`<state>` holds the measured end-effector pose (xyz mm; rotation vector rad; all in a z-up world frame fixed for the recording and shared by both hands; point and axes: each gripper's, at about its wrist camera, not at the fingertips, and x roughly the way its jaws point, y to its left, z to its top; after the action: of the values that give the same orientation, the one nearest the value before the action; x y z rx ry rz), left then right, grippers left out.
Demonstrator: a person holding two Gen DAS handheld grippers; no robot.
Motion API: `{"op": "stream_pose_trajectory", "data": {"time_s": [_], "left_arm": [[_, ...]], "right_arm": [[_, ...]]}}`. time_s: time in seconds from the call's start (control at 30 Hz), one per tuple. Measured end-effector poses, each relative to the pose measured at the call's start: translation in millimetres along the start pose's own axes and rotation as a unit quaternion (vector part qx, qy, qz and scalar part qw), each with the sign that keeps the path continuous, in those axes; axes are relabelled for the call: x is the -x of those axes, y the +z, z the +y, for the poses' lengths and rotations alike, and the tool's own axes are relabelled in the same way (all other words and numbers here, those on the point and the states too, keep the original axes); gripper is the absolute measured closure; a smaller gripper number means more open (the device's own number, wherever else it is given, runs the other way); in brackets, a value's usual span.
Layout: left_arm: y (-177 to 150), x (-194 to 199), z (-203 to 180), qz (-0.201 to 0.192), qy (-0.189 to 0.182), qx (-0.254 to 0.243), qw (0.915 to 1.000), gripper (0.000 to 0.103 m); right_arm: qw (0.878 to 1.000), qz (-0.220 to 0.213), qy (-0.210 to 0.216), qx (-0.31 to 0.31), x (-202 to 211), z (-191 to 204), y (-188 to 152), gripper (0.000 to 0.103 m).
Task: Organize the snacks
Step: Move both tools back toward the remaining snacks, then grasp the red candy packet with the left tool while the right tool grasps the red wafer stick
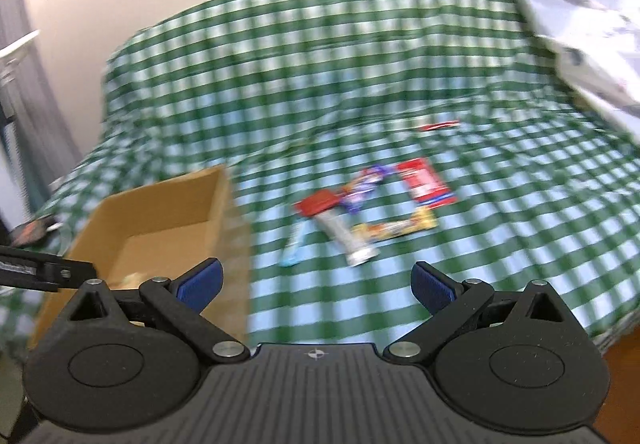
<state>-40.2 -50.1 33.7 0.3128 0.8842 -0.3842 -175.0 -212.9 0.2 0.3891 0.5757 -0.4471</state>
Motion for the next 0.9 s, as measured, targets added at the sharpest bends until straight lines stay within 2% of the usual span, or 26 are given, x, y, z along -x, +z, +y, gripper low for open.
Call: {"op": "stream_pose_trajectory", "data": {"time_s": [0.13,0.27,0.43,0.67,0.9], "left_arm": [[33,-37,-41,0.015,-0.026,-0.021,0.9993,0.0],[67,-89,-80,0.022,-0.014,-0.066,0.9975,0.0],[109,-170,-117,0.049,0.003,-0.111,0.9926,0.0],[146,-287,-145,0.095,0.028,-0.161,0.982,0.0],[161,-372,-143,0.139,0.019,-0.142,0.9798,0.0]], "right_arm": [[0.999,-0.008,-0.029,-0.019,-22,-42,16,0.003],[0.998,-0.011,-0.049,-0.032,-57,-81,37,0.003],[0.997,0.006,-0.069,-0.032,-122,-120,55,0.003],[0.997,0.048,-0.066,-0.005,-237,-150,76,0.003],[0.995,0.08,-0.051,0.04,-342,-150,82,0.003]]}}
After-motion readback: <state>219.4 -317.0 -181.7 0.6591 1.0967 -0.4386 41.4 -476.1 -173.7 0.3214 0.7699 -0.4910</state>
